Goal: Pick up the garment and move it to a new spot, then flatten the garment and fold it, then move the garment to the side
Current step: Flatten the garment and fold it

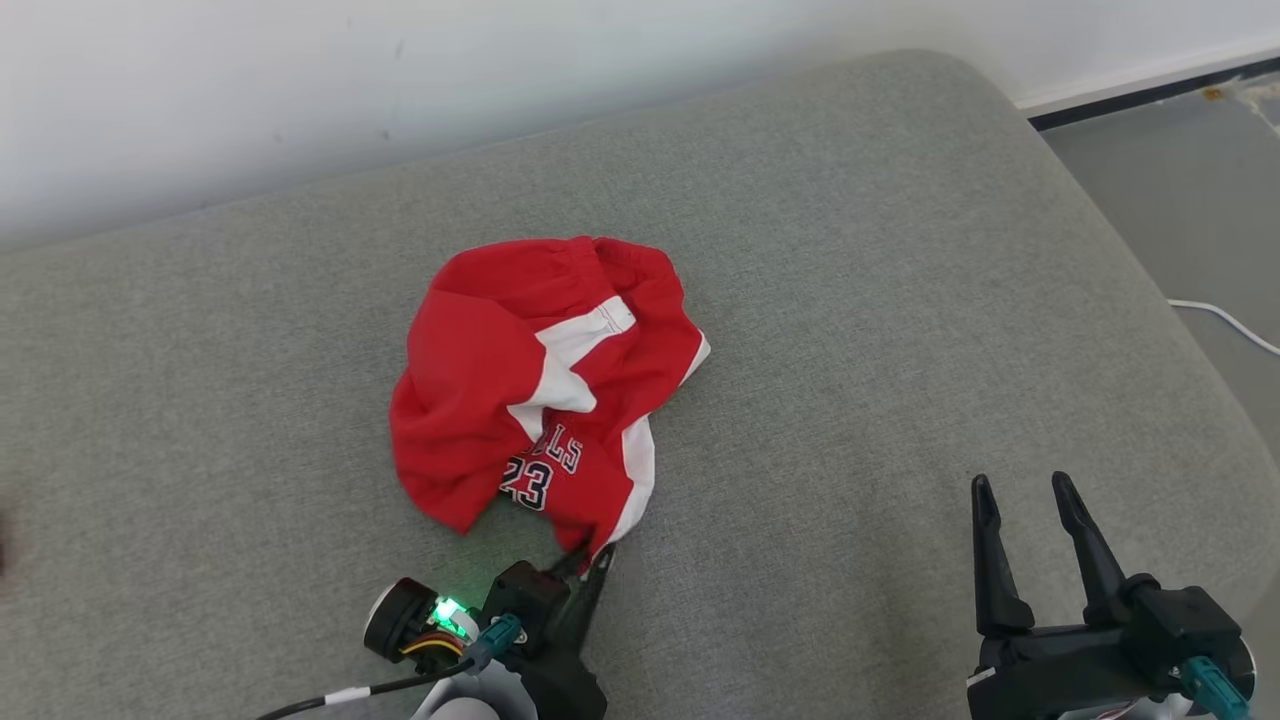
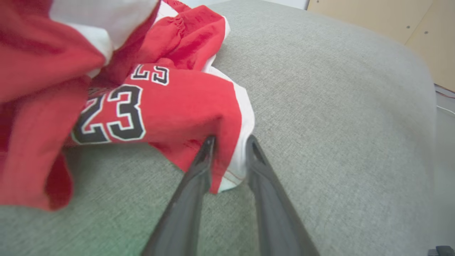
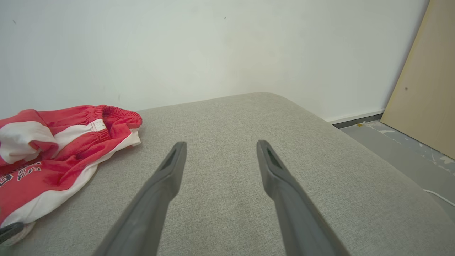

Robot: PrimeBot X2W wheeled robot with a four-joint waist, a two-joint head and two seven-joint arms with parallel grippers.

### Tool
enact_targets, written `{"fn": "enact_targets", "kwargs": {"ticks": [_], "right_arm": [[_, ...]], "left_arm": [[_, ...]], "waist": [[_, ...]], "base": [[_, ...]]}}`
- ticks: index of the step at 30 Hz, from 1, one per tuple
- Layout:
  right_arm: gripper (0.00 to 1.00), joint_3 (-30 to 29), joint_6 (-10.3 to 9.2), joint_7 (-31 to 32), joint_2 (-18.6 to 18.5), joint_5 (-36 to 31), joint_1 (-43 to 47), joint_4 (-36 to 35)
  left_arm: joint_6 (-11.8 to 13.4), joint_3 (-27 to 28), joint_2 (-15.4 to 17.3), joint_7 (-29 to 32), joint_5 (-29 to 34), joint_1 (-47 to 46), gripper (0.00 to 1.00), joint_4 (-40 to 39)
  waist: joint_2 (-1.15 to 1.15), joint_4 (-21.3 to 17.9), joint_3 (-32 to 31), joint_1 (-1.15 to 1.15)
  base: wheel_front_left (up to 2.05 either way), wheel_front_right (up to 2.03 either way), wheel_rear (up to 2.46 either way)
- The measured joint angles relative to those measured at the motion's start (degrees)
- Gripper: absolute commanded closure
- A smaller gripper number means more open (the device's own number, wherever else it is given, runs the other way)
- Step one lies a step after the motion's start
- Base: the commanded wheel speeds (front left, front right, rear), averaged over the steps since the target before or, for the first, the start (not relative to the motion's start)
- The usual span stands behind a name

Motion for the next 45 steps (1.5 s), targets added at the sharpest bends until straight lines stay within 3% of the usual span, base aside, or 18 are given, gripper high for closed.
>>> {"fn": "enact_targets", "kwargs": {"ticks": [5, 9, 14, 24, 32, 34, 45], "right_arm": [[0.0, -0.5, 0.0, 0.0, 0.0, 0.0, 0.3, -0.2], [0.0, -0.8, 0.0, 0.0, 0.0, -0.1, 1.1, -0.3], [0.0, -0.9, 0.0, 0.0, 0.0, -0.1, 2.0, -0.1], [0.0, -1.1, 0.0, -0.2, 0.0, -0.1, 3.0, -0.1], [0.0, -0.9, 0.0, -0.2, 0.0, -0.1, 3.3, 0.4], [0.0, -0.9, 0.0, -0.2, 0.0, -0.2, 3.4, 0.5], [0.0, -1.5, 0.0, -0.2, 0.0, -0.5, 4.3, 0.4]], "left_arm": [[0.3, 0.7, -0.4, 0.0, -0.4, 0.0, 1.0, -1.2], [0.4, 2.5, -0.4, 0.0, -2.0, 2.6, 1.0, -7.7], [0.5, 4.2, 2.2, 0.0, -2.2, 6.8, 1.0, -13.6], [3.0, 8.4, 10.9, 2.1, -4.2, 18.7, 1.0, -22.3], [4.1, 9.9, 12.0, 2.4, -7.1, 24.4, 1.0, -21.8], [4.5, 10.1, 11.6, 1.8, -7.1, 24.5, 0.0, -22.2], [5.6, 16.4, 8.5, 0.1, -8.5, 24.3, 0.0, -35.2]], "waist": [[0.0, 1.4, -0.8, 0.0], [0.0, 4.0, -1.9, 0.0], [0.0, 6.6, -3.0, 0.0], [0.0, 13.7, -5.7, -0.01], [0.0, 16.2, -7.6, -0.02], [-0.01, 16.3, -8.0, -0.02], [0.0, 16.6, -9.2, -0.02]], "base": [[0.0, 0.0, 0.0], [0.0, 0.0, 0.0], [0.0, 0.0, 0.0], [0.0, 0.0, 0.0], [0.0, 0.0, 0.0], [0.0, 0.0, 0.0], [0.0, 0.0, 0.0]]}}
